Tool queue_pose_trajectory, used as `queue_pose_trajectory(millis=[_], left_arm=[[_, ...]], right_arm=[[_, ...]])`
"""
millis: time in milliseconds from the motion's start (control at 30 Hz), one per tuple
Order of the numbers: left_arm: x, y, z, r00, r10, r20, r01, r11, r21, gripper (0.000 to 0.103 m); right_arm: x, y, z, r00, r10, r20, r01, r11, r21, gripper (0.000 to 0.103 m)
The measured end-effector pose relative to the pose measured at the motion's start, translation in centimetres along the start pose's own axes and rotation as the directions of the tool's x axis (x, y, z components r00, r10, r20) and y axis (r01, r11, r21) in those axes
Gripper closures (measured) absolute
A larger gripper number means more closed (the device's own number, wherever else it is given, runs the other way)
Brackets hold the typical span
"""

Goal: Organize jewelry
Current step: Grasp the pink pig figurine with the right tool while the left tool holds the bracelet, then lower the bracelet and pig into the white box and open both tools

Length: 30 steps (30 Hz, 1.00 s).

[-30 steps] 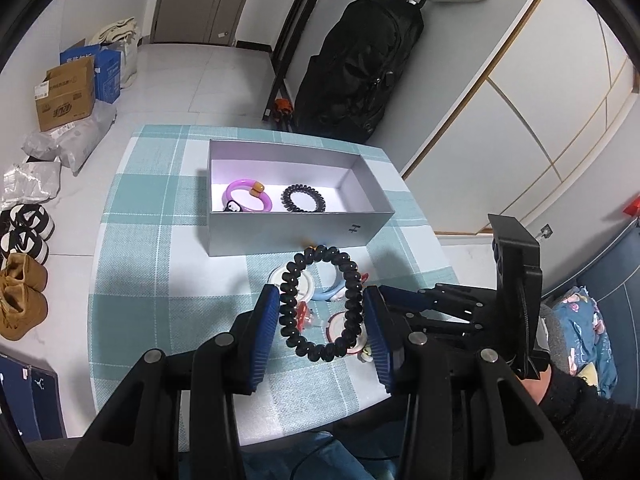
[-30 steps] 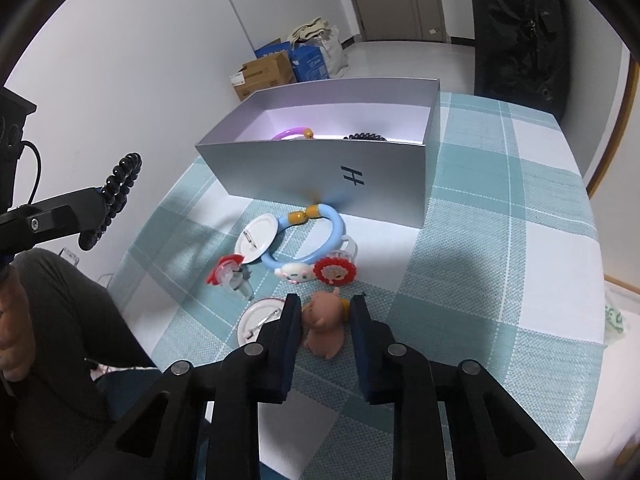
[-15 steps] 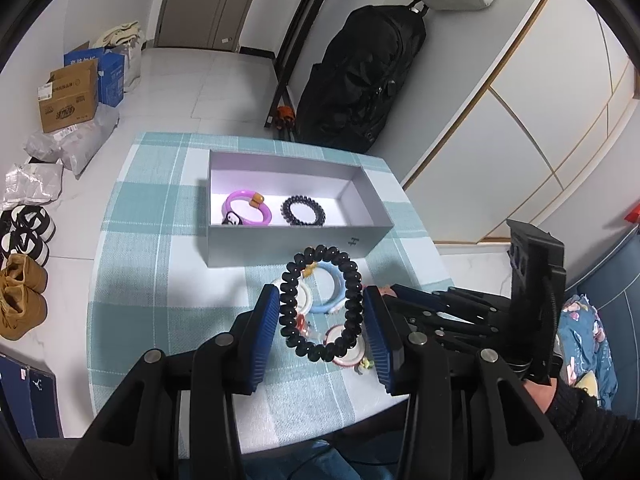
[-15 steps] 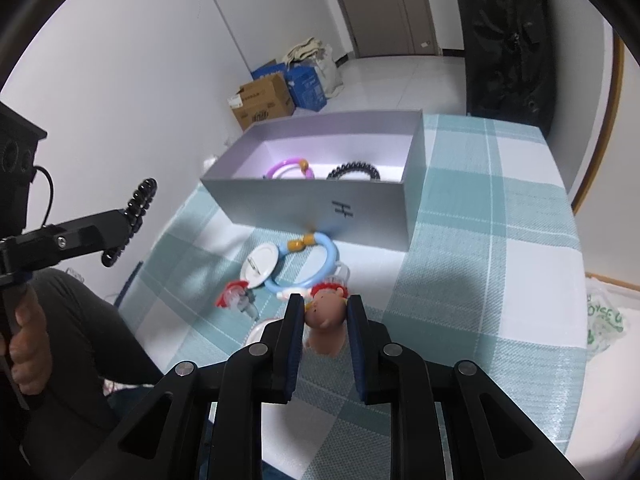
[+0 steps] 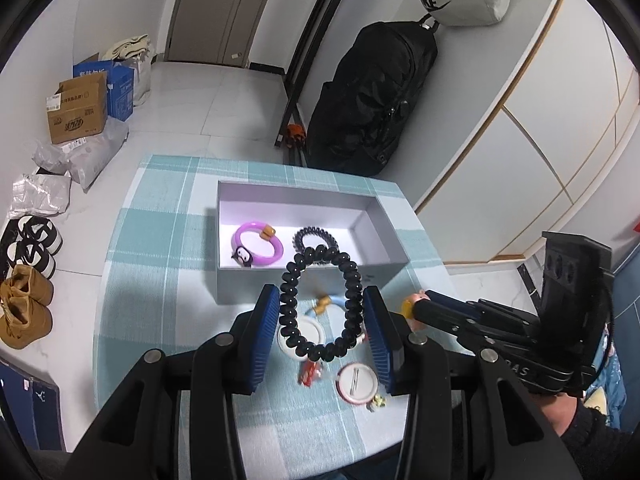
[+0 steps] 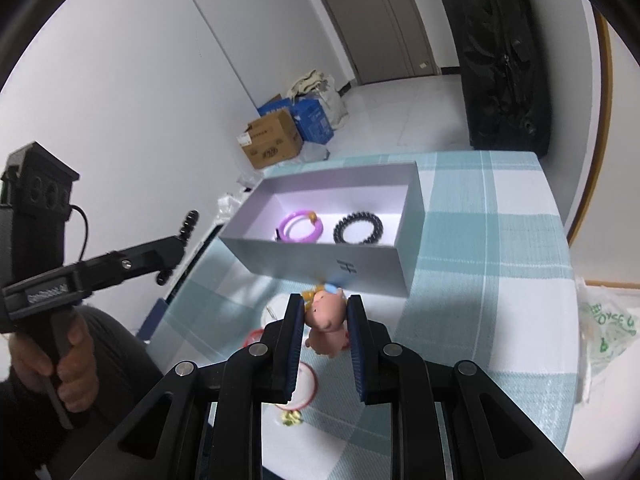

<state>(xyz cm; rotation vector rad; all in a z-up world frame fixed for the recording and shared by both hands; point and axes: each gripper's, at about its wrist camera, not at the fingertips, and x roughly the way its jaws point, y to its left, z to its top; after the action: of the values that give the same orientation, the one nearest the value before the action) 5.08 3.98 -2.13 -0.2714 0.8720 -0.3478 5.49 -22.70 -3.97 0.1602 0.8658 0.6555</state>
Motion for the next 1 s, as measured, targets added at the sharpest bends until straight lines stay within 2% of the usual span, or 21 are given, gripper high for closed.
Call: queue_pose_trajectory(millis=[200, 467, 733, 867, 1000], left_arm=[[1.3, 0.3, 1.3, 1.000, 0.008, 0.007, -0.008, 1.000, -0.005, 0.066], [3.3, 0.6, 3.2, 1.000, 0.014, 0.000, -0.014, 1.000, -0.001, 0.066], [5.4, 1.1, 4.5, 0.998, 0.012, -0.055, -0.014, 1.000, -0.023, 0.066], [6.4, 0.8, 4.8, 0.997, 0.029, -0.075, -0.029, 1.000, 0.006, 0.066], [7.5, 1.3, 4.9, 0.994, 0.025, -0.106, -0.026, 1.000, -0.013, 0.066]], right_arm=[[-0.4, -0.3, 2.1, 0.999, 0.034, 0.036, -0.034, 0.999, 0.010, 0.083], [0.5, -0.7, 4.8, 0.997, 0.065, 0.041, -0.066, 0.998, 0.013, 0.083], [3.1, -1.5, 7.5, 0.994, 0.103, 0.030, -0.103, 0.995, 0.014, 0.083], [4.6, -2.1, 8.1, 0.993, 0.118, 0.012, -0.118, 0.993, 0.010, 0.083], [5.7, -2.7, 8.1, 0.992, 0.130, 0.000, -0.130, 0.992, 0.006, 0.083]])
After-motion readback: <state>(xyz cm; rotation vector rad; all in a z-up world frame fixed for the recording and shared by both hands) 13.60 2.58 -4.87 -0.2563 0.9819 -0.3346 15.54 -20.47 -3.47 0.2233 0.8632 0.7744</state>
